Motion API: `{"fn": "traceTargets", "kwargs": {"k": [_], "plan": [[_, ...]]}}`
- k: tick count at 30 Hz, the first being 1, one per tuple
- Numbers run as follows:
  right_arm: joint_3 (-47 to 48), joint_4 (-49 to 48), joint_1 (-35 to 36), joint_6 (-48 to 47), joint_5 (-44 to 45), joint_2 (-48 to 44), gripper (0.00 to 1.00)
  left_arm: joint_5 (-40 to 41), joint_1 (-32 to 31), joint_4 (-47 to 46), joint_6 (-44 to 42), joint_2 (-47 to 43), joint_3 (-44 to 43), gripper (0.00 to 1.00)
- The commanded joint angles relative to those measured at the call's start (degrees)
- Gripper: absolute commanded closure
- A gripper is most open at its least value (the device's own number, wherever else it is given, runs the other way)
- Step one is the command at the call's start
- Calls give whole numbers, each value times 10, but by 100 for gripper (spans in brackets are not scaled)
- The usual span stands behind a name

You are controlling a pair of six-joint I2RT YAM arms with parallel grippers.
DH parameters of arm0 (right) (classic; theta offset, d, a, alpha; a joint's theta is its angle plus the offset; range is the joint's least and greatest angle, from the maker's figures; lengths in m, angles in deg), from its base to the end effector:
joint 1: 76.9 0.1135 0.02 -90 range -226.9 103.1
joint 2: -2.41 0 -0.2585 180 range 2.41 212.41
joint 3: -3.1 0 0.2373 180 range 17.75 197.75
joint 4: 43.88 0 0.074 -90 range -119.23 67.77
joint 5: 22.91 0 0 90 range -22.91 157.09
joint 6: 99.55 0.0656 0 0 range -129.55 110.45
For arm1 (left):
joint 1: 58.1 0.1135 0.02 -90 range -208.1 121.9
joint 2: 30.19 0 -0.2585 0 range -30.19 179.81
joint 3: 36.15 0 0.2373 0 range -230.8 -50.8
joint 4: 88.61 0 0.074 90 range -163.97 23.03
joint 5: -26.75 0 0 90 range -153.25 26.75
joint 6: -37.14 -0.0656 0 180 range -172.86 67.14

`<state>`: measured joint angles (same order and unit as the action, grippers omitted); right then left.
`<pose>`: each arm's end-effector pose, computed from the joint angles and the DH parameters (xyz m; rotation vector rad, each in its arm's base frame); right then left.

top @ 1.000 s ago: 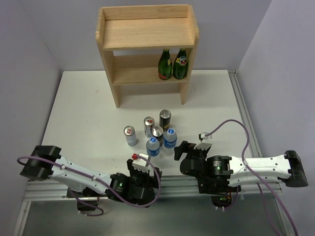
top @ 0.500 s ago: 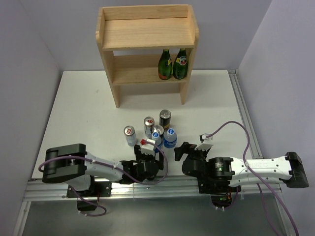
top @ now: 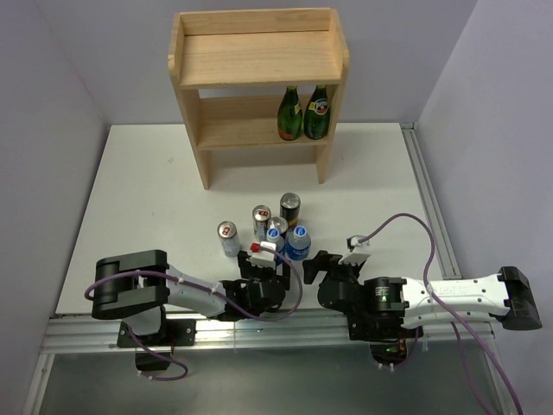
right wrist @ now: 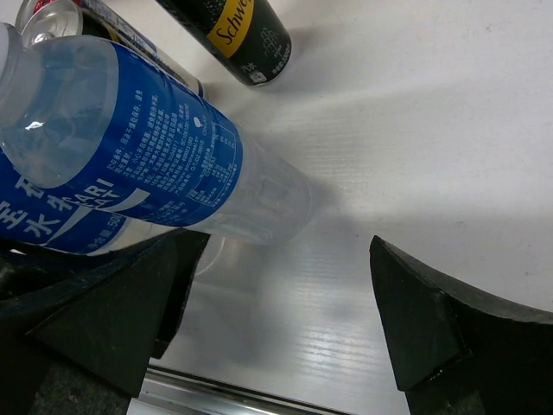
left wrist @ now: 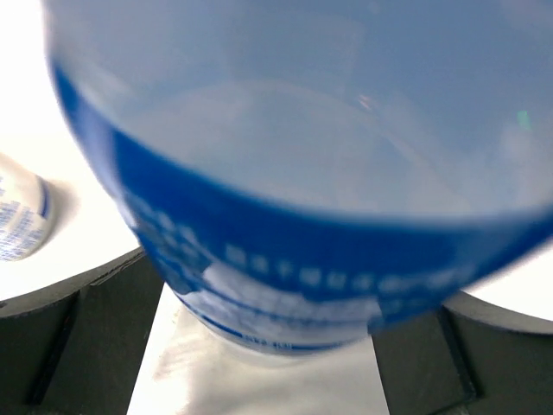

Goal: Place and organize the beverage onto the shelf

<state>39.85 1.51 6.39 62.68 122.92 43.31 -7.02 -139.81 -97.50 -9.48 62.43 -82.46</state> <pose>0.0695 0.1260 0.1812 0.1970 2.0388 0.4982 0.0948 -0.2726 0.1330 0.1475 1.9261 -0.3587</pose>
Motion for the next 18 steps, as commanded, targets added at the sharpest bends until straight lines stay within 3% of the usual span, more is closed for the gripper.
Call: {"fn": "traceTargets", "kwargs": {"k": [1, 7, 10, 11, 13, 14, 16, 18], "plan": [[-10, -26, 3, -6, 16, 1, 0, 57, 4, -19, 13, -8, -4, 3], [-15, -52, 4, -14, 10, 18, 0, 69, 9, -76, -28, -17, 21, 7], [-12, -56, 3, -15, 9, 30, 0, 69, 17, -106, -33, -12, 34, 19], [-9, -56, 3, -16, 9, 36, 0, 71, 22, -112, -29, -6, 35, 39], [-9, -57, 3, -16, 9, 37, 0, 73, 24, -126, -26, 1, 38, 60], [-9, -60, 3, -17, 8, 37, 0, 84, 28, -122, -19, 8, 36, 87], [-12, -60, 3, -15, 8, 35, 0, 85, 29, -124, -17, 15, 35, 100], [-15, -62, 4, -14, 7, 33, 0, 83, 31, -121, -17, 14, 33, 100]]}}
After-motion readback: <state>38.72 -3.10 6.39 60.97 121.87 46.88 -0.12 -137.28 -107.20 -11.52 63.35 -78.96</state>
